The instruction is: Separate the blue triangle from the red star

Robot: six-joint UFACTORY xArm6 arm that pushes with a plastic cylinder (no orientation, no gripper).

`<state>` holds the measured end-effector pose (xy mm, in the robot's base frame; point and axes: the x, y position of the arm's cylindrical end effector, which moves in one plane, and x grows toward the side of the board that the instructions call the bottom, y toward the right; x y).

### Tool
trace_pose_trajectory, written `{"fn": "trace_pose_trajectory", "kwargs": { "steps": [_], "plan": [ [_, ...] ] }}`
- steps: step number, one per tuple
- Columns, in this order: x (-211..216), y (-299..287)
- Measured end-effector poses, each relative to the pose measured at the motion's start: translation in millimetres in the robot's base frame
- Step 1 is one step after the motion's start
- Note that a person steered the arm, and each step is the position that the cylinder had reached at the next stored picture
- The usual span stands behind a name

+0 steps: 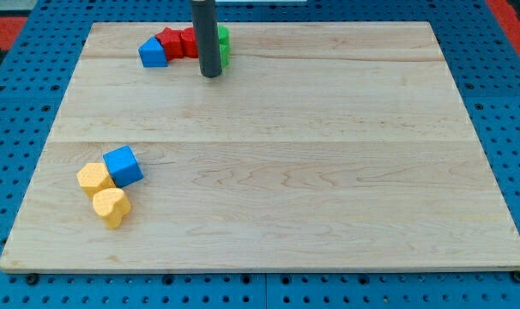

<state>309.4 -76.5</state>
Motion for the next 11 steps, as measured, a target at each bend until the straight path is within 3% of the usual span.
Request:
{"fn": "trace_pose_trajectory", "kwargs": {
  "steps": [2, 4, 9, 11],
  "plan": [
    [-0.1, -1.0],
    [-0.6, -39.3],
    [-42.9, -81.5],
    [-19.0, -90.3]
  ]
}}
